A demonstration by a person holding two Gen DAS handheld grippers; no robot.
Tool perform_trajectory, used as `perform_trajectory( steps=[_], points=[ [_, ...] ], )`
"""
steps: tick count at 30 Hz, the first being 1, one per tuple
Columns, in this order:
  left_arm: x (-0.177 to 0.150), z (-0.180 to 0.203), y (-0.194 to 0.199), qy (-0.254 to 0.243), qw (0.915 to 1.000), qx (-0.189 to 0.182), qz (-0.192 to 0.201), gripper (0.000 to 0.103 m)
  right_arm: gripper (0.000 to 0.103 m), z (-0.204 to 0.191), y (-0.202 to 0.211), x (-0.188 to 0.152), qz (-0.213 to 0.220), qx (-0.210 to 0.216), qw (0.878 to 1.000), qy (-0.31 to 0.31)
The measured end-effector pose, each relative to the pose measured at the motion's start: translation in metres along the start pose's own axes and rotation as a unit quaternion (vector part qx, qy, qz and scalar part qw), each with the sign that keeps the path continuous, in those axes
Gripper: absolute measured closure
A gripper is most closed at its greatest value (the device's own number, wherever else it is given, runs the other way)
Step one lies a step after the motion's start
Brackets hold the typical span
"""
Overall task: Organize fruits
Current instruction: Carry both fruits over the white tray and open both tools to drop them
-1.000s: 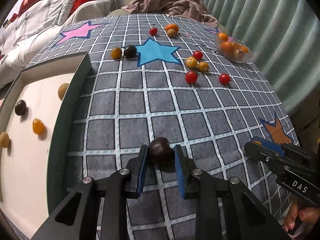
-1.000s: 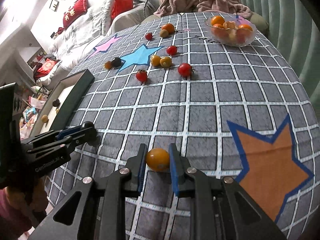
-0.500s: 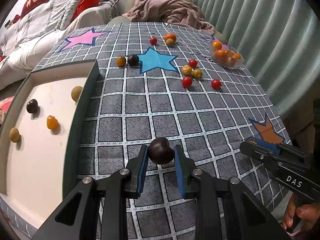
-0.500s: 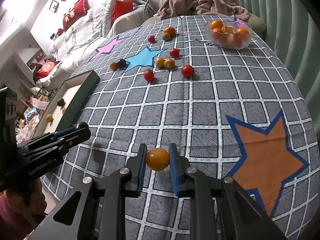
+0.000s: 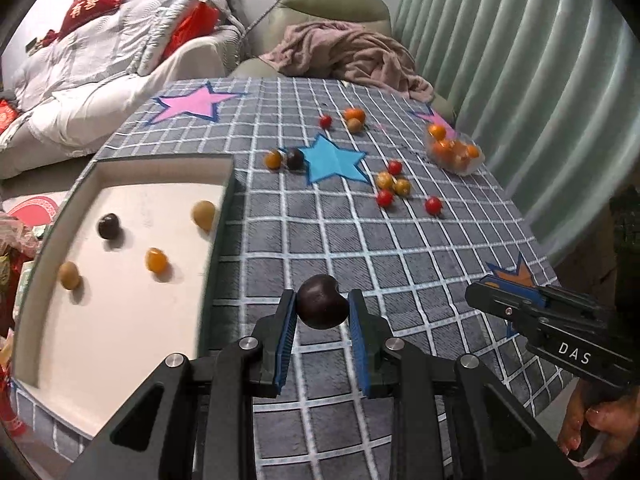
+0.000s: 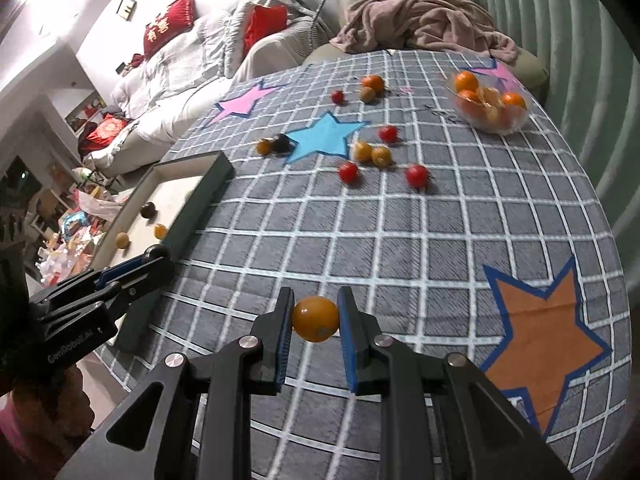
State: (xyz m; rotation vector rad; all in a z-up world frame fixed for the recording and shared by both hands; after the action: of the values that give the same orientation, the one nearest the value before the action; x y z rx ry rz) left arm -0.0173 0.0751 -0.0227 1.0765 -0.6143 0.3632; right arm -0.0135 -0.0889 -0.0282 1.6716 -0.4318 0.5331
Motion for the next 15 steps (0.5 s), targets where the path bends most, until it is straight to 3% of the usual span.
perform_trajectory(
  steps=[15],
  points=[
    [0.002,-0.094,0.048,0.047,0.9960,0.067,0.036,0.076,0.079,-0.113,-0.006,0.037,0.005,0.064,0.996,0.069]
  ],
)
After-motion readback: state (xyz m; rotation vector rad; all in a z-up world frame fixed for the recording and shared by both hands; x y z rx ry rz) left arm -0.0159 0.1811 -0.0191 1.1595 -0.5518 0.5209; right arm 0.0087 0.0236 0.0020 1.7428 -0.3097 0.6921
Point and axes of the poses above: each gripper's, at about its wrist camera, not at the fingertips, and y roughly against the way its jaws point, z to its right, x to its top, the point moved 6 cm from there along -y, roughly the way its jaws point, and after that the axes turned 11 degrees about -x, right-handed, at the moved point
